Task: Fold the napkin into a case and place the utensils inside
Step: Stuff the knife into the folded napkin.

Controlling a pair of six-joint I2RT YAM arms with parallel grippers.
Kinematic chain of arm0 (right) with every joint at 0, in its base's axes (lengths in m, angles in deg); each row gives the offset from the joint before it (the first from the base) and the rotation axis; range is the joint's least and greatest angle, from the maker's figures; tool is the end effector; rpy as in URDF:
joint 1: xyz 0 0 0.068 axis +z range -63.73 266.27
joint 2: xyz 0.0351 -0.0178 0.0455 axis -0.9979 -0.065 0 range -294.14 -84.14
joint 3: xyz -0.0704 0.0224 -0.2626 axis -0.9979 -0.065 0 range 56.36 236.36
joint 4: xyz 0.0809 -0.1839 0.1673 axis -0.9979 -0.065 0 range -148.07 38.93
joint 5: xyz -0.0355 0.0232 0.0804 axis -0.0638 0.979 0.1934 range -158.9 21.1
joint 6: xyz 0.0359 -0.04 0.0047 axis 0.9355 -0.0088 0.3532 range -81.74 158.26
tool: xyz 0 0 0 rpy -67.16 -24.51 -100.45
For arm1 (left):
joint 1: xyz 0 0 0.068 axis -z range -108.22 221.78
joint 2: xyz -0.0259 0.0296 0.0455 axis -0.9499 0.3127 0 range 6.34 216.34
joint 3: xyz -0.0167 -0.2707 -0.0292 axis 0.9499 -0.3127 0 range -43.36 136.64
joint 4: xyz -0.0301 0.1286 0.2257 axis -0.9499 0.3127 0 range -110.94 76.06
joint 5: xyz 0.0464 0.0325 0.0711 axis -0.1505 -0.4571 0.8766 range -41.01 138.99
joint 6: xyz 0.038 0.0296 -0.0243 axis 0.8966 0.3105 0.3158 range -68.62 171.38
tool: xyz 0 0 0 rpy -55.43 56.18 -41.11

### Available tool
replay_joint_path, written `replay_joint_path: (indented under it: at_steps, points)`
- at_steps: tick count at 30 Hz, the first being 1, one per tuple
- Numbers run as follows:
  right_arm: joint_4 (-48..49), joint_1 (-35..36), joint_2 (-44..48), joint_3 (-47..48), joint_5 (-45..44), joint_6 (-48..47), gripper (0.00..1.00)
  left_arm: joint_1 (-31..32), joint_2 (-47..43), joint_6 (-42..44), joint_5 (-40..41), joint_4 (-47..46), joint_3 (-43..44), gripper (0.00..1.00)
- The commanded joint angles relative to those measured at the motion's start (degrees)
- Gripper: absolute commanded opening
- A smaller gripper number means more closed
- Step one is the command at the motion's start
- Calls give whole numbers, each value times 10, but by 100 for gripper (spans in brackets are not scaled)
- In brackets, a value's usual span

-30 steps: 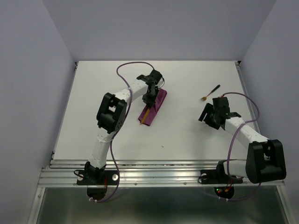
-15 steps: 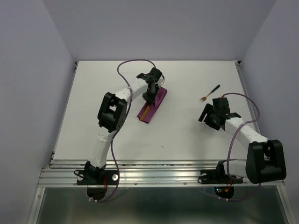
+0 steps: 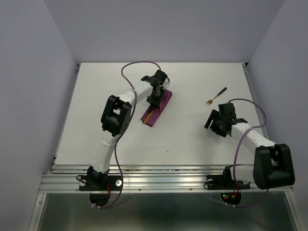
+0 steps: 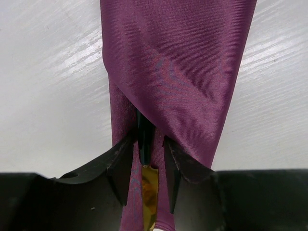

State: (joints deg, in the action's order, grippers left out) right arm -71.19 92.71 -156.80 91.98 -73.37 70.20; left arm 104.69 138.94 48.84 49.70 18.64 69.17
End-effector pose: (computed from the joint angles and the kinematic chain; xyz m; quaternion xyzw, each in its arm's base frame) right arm 0.2313 0.0233 0.1739 0.2224 0.9324 0.0575 0.2791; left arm 0.4240 -0.2739 0.1855 0.2512 0.9318 -0.0740 0.2512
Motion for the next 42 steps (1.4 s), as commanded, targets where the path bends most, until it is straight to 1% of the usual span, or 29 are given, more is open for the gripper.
replay_joint_path:
  at_steps: [1,9,11,17,29,35,42]
  points:
    - [17,1,17,0,2,2,75,-2,-62,-19,15,-7,5,43]
    - [22,1,14,1,7,1,75,3,-151,-64,42,-56,-106,40]
    - [25,1,11,0,10,2,75,5,-161,-69,46,-70,-131,40]
    - [25,1,9,2,11,4,75,16,-173,-69,42,-92,-165,39]
    - [25,1,11,-1,9,7,75,20,-132,-73,68,-121,-177,38]
    - [25,1,8,0,8,8,75,20,-99,-77,87,-120,-166,35]
    - [25,1,7,-1,7,7,75,19,-85,-78,92,-122,-159,28]
